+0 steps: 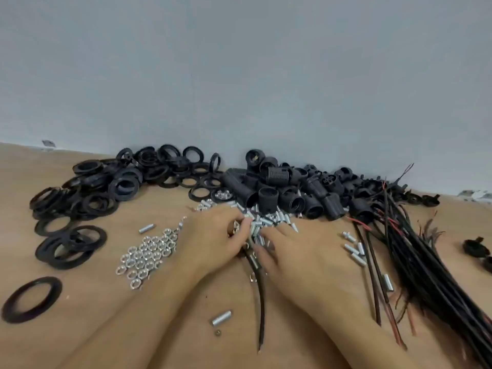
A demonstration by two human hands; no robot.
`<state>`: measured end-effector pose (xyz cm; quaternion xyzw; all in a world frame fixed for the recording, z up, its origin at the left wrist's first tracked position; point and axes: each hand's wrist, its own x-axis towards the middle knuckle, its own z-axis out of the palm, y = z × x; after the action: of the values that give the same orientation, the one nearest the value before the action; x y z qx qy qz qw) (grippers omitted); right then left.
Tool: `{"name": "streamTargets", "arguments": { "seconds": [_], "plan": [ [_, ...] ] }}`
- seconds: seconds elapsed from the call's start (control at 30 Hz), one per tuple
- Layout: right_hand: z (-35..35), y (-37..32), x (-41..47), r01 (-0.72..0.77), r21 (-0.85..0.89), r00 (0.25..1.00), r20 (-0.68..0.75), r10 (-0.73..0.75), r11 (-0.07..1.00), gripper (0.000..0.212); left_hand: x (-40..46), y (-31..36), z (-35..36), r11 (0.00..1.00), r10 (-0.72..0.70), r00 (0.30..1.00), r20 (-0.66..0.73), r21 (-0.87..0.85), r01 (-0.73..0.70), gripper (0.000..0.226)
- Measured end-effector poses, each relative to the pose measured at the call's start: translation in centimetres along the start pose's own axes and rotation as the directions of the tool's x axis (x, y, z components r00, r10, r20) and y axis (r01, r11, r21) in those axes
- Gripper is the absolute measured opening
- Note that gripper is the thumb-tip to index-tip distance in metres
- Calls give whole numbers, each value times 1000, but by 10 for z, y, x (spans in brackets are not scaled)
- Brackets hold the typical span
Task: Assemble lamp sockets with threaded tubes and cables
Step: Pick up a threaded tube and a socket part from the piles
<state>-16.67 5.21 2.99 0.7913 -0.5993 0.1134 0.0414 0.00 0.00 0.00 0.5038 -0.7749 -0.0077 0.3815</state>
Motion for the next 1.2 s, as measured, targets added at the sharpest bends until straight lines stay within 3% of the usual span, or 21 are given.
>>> {"name": "streamTargets", "arguments": {
  "seconds": [0.07, 0.2, 0.37, 0.5, 0.63, 0.8, 1.0, 1.13, 1.2],
  "plan": [
    [11, 0, 1, 19, 12, 1000, -17, -18, 1000, 33, 2, -2, 3, 999, -33, 999, 29, -15, 34, 19],
    [39, 2, 5, 7, 54, 999, -44, -4, 999, 31, 3, -4, 14, 993, -22, 979, 205, -111, 46, 38],
    [31, 11, 9, -75, 1, 983, -170, 74, 997, 10, 4, -6, 15, 996, 63, 972, 227, -70, -48, 38],
    [35, 19, 10, 6, 186, 996, -87, 10, 983, 19, 3, -5, 16, 997, 73, 973, 218, -50, -64, 31],
    [34, 20, 5, 38, 177, 996, -84, -23, 984, 19, 3, -9, 18, 994, 95, 973, 210, -78, -80, 24],
    [30, 9, -5, 36, 323, 973, -227, 41, 946, 20, 3, -13, 17, 973, 16, 998, 67, -229, -1, 18],
    [33, -10, -10, 60, 489, 995, -104, -10, 870, 18, 3, -7, 15, 960, 89, 994, -56, -260, -100, 10],
    [29, -14, -11, 18, 676, 999, -45, 16, 737, 27, 3, 1, 17, 936, 209, 971, -113, -264, -232, 13],
    [25, -14, -10, -38, 766, 999, 11, 46, 642, 20, 3, 2, 17, 929, 232, 960, -158, -257, -267, 15]
  ]
}}
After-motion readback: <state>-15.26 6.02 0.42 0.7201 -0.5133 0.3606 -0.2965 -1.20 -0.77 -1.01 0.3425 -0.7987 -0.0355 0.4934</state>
